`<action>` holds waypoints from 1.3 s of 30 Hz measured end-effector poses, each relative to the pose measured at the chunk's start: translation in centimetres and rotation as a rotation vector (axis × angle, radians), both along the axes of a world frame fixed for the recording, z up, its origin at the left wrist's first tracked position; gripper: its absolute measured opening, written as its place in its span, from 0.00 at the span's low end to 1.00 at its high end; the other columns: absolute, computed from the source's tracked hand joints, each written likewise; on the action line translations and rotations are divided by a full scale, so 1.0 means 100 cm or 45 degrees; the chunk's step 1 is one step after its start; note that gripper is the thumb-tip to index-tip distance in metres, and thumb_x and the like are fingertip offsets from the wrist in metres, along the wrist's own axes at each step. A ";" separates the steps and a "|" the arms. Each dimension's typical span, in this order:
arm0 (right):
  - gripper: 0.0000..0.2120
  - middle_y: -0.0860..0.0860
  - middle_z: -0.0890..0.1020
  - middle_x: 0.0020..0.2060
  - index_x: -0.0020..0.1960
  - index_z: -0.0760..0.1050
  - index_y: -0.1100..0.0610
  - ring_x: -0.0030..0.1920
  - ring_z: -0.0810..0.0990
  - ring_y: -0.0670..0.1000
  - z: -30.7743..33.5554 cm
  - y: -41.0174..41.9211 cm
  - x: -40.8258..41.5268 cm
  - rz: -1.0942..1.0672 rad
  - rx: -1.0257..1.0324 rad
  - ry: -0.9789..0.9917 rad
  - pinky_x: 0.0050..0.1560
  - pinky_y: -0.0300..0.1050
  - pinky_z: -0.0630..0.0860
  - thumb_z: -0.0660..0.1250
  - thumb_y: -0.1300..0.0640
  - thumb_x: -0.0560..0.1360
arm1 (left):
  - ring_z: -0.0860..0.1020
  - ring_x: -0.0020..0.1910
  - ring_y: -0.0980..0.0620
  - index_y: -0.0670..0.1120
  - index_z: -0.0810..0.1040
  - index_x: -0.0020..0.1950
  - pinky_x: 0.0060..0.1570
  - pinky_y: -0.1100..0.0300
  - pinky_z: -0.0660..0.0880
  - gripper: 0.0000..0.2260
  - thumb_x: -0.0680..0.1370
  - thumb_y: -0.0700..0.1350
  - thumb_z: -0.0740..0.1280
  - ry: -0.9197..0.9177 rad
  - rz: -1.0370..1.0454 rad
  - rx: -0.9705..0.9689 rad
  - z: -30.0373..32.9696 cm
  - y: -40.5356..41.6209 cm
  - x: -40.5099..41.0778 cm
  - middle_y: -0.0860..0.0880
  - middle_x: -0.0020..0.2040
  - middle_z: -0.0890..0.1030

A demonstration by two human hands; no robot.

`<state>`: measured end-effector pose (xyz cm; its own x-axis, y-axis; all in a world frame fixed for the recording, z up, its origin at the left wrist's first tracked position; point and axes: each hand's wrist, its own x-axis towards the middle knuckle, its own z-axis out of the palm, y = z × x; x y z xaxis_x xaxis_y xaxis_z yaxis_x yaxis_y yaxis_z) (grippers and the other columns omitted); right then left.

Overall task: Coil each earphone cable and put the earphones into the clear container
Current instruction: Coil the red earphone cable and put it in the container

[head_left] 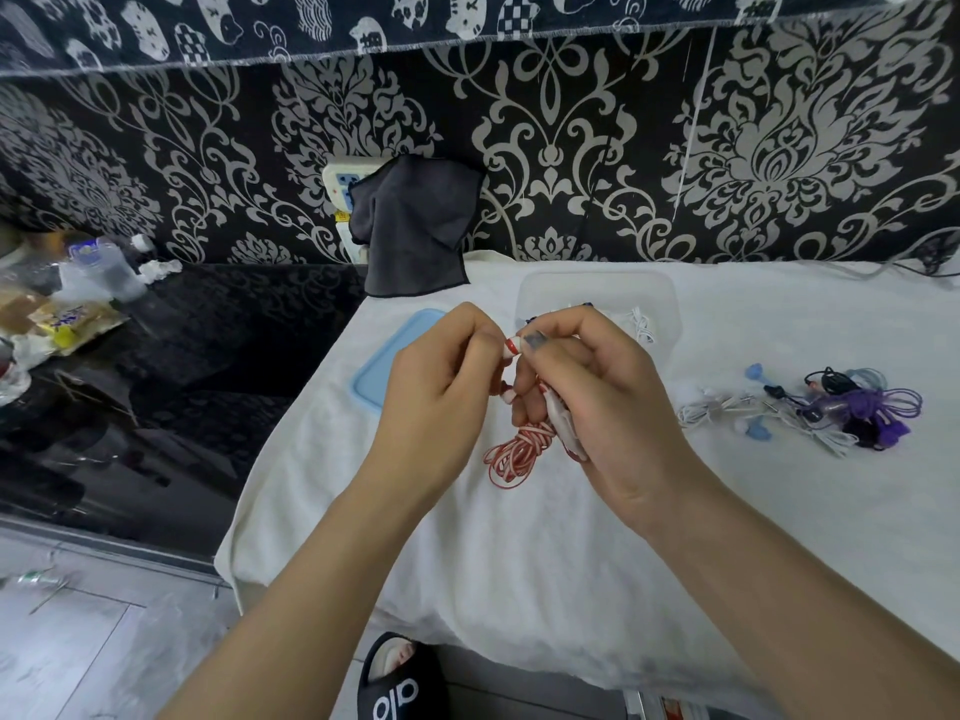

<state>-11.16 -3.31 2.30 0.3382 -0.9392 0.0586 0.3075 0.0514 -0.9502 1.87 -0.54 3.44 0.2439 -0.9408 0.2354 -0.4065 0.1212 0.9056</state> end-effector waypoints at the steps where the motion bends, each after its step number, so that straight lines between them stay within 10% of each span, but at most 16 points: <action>1: 0.05 0.55 0.79 0.31 0.48 0.76 0.63 0.31 0.76 0.53 0.000 -0.001 0.000 0.000 0.010 0.006 0.40 0.50 0.76 0.64 0.63 0.81 | 0.72 0.33 0.57 0.40 0.73 0.39 0.37 0.66 0.68 0.14 0.84 0.41 0.59 -0.002 0.014 0.027 0.000 -0.001 0.001 0.54 0.31 0.74; 16: 0.10 0.53 0.80 0.41 0.57 0.77 0.51 0.31 0.75 0.46 -0.001 -0.014 -0.001 0.017 0.550 -0.203 0.32 0.39 0.74 0.64 0.63 0.80 | 0.69 0.31 0.52 0.47 0.75 0.42 0.32 0.61 0.66 0.11 0.83 0.40 0.62 0.073 -0.225 0.249 -0.009 0.001 0.021 0.48 0.33 0.76; 23: 0.04 0.45 0.82 0.35 0.47 0.81 0.52 0.36 0.83 0.51 -0.013 -0.009 0.007 0.000 -0.056 0.465 0.36 0.43 0.76 0.69 0.59 0.77 | 0.65 0.26 0.55 0.41 0.74 0.44 0.29 0.64 0.65 0.11 0.82 0.47 0.67 0.365 -0.056 0.395 -0.012 -0.010 0.030 0.50 0.30 0.74; 27: 0.02 0.45 0.83 0.43 0.45 0.81 0.49 0.38 0.84 0.52 -0.021 -0.010 0.012 -0.074 -0.241 0.629 0.48 0.53 0.81 0.72 0.56 0.75 | 0.64 0.24 0.55 0.42 0.73 0.41 0.29 0.63 0.64 0.14 0.81 0.49 0.68 0.250 -0.027 0.415 -0.013 -0.013 0.033 0.50 0.29 0.73; 35: 0.08 0.51 0.82 0.37 0.43 0.80 0.57 0.33 0.83 0.48 -0.030 -0.017 0.016 -0.072 -0.190 0.680 0.35 0.34 0.74 0.70 0.53 0.77 | 0.69 0.27 0.53 0.43 0.77 0.40 0.28 0.63 0.67 0.17 0.84 0.50 0.60 0.089 0.025 0.493 -0.024 -0.021 0.049 0.49 0.31 0.78; 39: 0.09 0.52 0.82 0.34 0.45 0.80 0.58 0.27 0.77 0.41 -0.034 -0.022 0.013 -0.076 -0.162 0.770 0.27 0.28 0.65 0.69 0.53 0.78 | 0.77 0.35 0.51 0.44 0.78 0.44 0.37 0.61 0.75 0.08 0.81 0.43 0.61 -0.580 0.027 0.582 -0.054 -0.021 0.074 0.49 0.39 0.83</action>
